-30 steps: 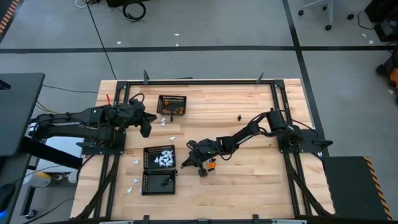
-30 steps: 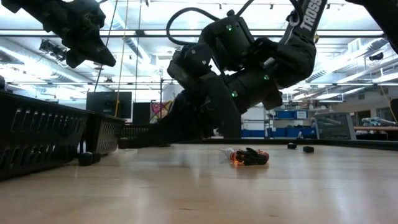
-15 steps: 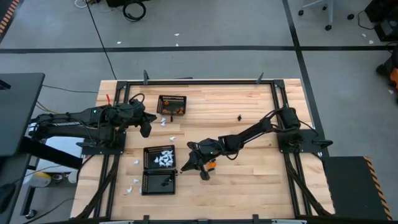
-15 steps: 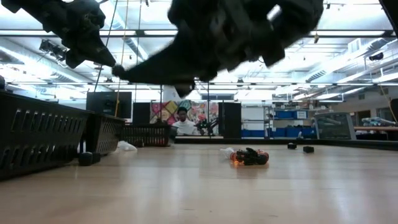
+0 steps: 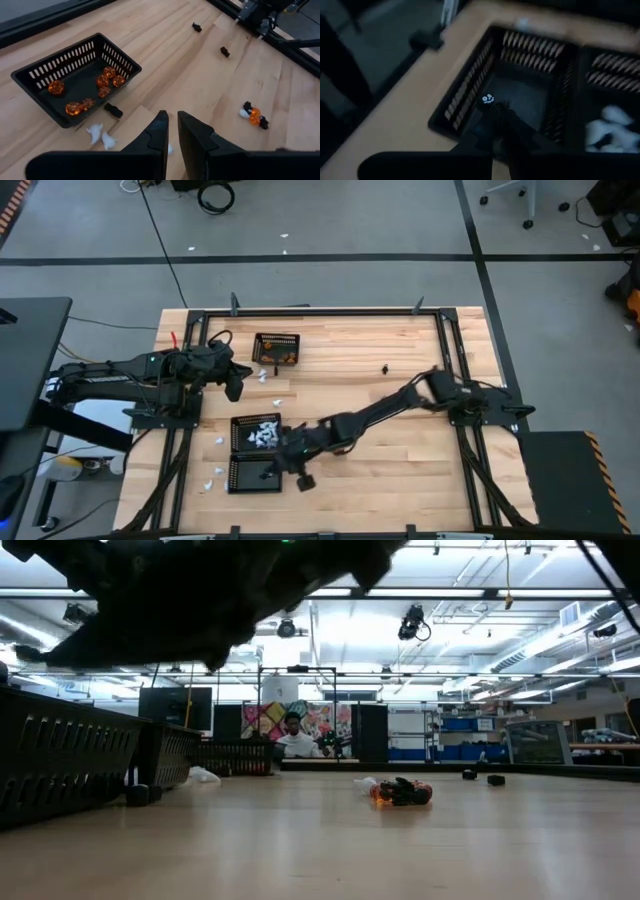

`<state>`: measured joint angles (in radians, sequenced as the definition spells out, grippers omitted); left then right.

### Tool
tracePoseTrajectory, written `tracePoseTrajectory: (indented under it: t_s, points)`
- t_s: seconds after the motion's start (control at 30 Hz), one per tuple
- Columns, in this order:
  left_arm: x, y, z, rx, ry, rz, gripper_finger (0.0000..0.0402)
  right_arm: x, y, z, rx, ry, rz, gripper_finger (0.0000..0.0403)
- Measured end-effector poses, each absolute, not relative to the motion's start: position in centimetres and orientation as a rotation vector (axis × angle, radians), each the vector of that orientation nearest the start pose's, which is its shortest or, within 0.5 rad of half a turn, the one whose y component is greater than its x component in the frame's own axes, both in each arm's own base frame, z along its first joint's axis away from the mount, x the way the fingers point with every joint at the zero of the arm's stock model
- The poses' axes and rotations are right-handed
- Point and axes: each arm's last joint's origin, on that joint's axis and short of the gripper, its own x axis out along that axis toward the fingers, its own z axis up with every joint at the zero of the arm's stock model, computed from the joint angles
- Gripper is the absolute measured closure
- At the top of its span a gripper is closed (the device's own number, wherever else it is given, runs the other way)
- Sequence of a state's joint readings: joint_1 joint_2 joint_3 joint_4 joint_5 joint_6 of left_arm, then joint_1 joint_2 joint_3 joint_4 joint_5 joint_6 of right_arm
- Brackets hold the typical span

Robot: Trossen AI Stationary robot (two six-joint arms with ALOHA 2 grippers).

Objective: Sort Halloween decoration
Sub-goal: Put the black skeleton toy into the bottom black bin, then put the orange pumpkin toy into the top black bin

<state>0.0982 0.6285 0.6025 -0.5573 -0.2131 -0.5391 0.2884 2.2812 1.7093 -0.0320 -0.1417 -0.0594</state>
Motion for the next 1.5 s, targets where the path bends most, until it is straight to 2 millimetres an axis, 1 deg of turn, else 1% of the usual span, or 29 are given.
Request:
tracePoseTrajectory:
  t_s: [0.13,0.2,0.3,0.37,0.47,0.53,0.67,0.77,0.87,1.0,1.07,1.13,1.2,1.27,1.37,1.5]
  points:
    - [13.2,1.9,25.9,-0.485,0.489,0.451,0.0351,50.9,15.4,16.5,-0.122,0.644,0.346,0.0372]
    - [13.2,1.9,25.9,-0.485,0.489,0.451,0.0351,51.6,15.4,16.5,-0.129,0.684,0.312,0.0372]
    - [13.2,1.9,25.9,-0.484,0.488,0.451,0.0351,52.1,15.3,16.5,-0.161,0.751,0.28,0.0372]
    - [13.2,1.9,25.9,-0.484,0.488,0.452,0.0351,51.9,15.3,16.5,-0.179,0.785,0.277,0.0372]
    - [13.2,1.9,26.0,-0.486,0.479,0.451,0.0351,52.0,15.3,16.8,-0.173,0.772,0.268,0.0365]
    - [13.3,1.9,26.1,-0.486,0.474,0.45,0.0351,52.1,15.0,16.8,-0.154,0.779,0.282,0.0349]
    - [13.2,1.9,26.1,-0.486,0.474,0.45,0.0351,52.2,14.1,16.7,-0.08,0.802,0.276,0.0297]
    - [13.3,1.9,26.1,-0.486,0.473,0.449,0.0351,52.4,13.5,16.7,-0.068,0.804,0.255,0.0265]
    - [13.3,1.9,26.1,-0.467,0.474,0.444,0.0351,52.4,13.1,17.2,-0.061,0.792,0.246,0.0247]
    - [13.4,1.9,26.2,-0.454,0.459,0.436,0.0351,52.4,12.4,18.2,-0.01,0.781,0.213,0.0242]
    - [13.3,1.9,26.4,-0.456,0.444,0.433,0.0351,52.2,12.0,19.3,-0.001,0.771,0.202,0.0244]
    - [13.3,1.9,26.6,-0.459,0.424,0.429,0.0351,51.8,11.8,21.1,-0.004,0.749,0.19,0.0247]
    - [13.1,1.9,26.7,-0.465,0.416,0.428,0.0351,51.1,11.6,22.7,-0.011,0.752,0.178,0.025]
    - [13.0,1.9,26.8,-0.477,0.4,0.426,0.0351,50.2,12.0,23.7,-0.031,0.781,0.169,0.0255]
    - [12.8,1.9,26.9,-0.514,0.381,0.43,0.0351,48.5,13.0,24.0,-0.054,0.813,0.172,0.0265]
    - [12.7,1.8,27.0,-0.553,0.376,0.428,0.0351,46.0,14.5,23.5,-0.029,0.848,0.17,0.0277]
